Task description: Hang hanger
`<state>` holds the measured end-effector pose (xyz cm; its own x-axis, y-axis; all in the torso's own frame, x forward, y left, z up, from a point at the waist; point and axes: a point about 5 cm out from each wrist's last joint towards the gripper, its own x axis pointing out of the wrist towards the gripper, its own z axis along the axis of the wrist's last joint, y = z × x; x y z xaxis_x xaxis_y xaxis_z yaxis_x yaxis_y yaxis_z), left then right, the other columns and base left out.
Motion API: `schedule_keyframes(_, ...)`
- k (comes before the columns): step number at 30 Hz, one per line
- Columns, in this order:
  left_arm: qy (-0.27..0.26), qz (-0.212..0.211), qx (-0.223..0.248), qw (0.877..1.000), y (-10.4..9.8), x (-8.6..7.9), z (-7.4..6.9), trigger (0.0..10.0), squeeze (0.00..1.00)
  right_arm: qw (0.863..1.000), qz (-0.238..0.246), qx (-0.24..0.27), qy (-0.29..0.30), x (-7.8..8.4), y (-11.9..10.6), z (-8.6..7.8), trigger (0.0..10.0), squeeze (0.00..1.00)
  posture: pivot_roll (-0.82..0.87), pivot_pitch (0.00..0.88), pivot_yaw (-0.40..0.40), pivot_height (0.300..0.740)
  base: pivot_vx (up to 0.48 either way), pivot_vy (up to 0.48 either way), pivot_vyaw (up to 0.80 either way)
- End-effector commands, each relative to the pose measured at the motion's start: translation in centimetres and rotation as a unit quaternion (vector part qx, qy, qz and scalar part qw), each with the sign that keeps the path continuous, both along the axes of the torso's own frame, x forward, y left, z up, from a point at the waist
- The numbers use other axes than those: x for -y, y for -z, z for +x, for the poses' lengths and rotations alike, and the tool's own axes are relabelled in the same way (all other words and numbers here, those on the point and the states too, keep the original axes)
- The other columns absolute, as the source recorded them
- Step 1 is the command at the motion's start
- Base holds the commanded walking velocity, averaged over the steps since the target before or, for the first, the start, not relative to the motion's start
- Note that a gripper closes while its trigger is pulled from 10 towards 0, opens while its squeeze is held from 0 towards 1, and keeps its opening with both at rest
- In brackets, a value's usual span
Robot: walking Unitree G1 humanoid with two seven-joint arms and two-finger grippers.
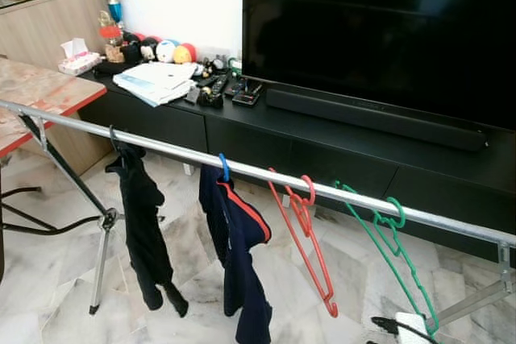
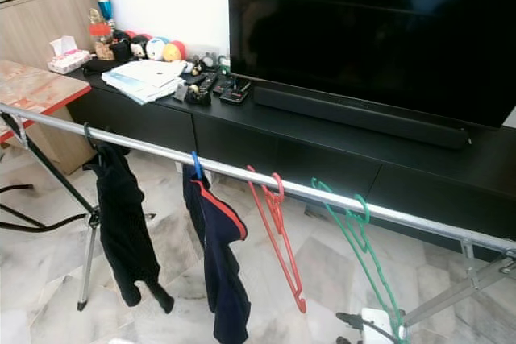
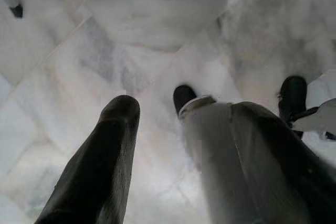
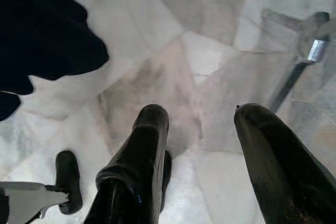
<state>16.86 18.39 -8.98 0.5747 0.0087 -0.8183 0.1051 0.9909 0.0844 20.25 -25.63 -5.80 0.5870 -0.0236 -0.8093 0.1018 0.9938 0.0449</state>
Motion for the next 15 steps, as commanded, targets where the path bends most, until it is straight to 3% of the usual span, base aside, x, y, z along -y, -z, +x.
schedule_keyframes(1,0.005,0.004,0.002,1.000,0.0,0.4,0.3,10.0,0.00,1.000,0.007,-0.005,0.008,-0.1,0.1,-0.1,10.0,0.00,0.06,0.037,-0.029,0.740,0.000,0.000,0.00)
schedule_keyframes(5,0.005,0.001,0.009,1.000,-0.3,0.9,0.9,10.0,0.00,1.000,0.014,0.003,0.008,-0.3,0.1,0.0,10.0,0.00,0.07,0.035,-0.027,0.740,0.000,0.000,0.00)
schedule_keyframes(9,0.004,0.002,0.013,1.000,-0.4,1.0,1.3,10.0,0.00,0.998,0.034,0.051,-0.009,-0.7,-0.4,0.7,10.0,0.00,0.07,0.032,-0.027,0.740,0.000,0.000,0.00)
schedule_keyframes(11,0.002,0.006,0.015,1.000,-0.5,0.5,1.3,10.0,0.00,0.995,0.043,0.089,-0.011,-0.8,-0.9,1.2,10.0,0.00,0.07,0.034,-0.024,0.740,0.000,0.000,0.00)
schedule_keyframes(15,0.001,0.009,0.013,1.000,-0.5,-0.2,1.0,10.0,0.00,0.994,0.041,0.090,-0.035,-1.0,-1.0,1.4,10.0,0.00,0.06,0.031,-0.023,0.740,0.000,0.000,0.00)
